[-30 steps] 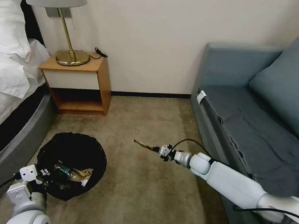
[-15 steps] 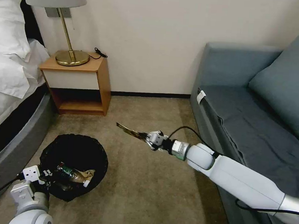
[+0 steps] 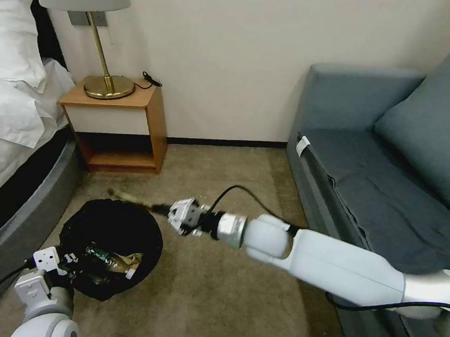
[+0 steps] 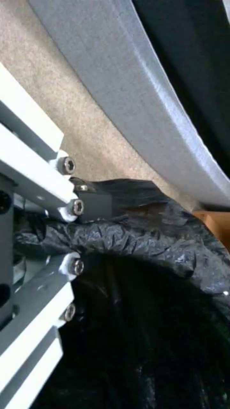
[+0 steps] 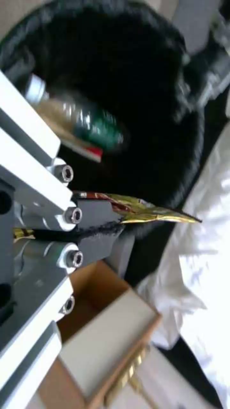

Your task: Pick up the trash bin, then pick up the garbage on the floor and place it into the trash bin.

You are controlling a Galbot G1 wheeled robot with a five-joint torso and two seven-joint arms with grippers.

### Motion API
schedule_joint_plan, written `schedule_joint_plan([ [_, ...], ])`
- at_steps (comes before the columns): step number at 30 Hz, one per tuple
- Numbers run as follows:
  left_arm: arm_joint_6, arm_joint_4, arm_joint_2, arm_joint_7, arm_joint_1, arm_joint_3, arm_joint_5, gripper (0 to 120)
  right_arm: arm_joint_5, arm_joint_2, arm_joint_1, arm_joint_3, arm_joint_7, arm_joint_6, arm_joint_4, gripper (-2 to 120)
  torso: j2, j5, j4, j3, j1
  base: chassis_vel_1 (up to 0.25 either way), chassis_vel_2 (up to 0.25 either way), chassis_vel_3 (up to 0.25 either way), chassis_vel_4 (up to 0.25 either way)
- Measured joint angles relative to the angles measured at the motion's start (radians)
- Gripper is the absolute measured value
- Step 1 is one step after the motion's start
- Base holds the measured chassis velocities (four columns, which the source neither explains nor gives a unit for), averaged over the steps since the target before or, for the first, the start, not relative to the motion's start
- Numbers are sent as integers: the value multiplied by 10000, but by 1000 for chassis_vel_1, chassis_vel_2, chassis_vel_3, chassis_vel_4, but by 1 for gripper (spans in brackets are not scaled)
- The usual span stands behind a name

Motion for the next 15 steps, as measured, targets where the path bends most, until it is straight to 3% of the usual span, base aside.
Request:
schedule_joint_plan([
  [7, 13, -27, -109, -1, -17, 76, 39, 2, 24, 979, 174, -764, 345, -193, -525, 0, -2, 1, 1, 0, 0, 0, 0, 0, 0],
  [15, 13, -27, -221, 3, -25, 250, 146, 2, 125, 1415, 239, -1048, 910, -503, -604, 0, -2, 0, 1, 0, 0, 0, 0, 0, 0],
])
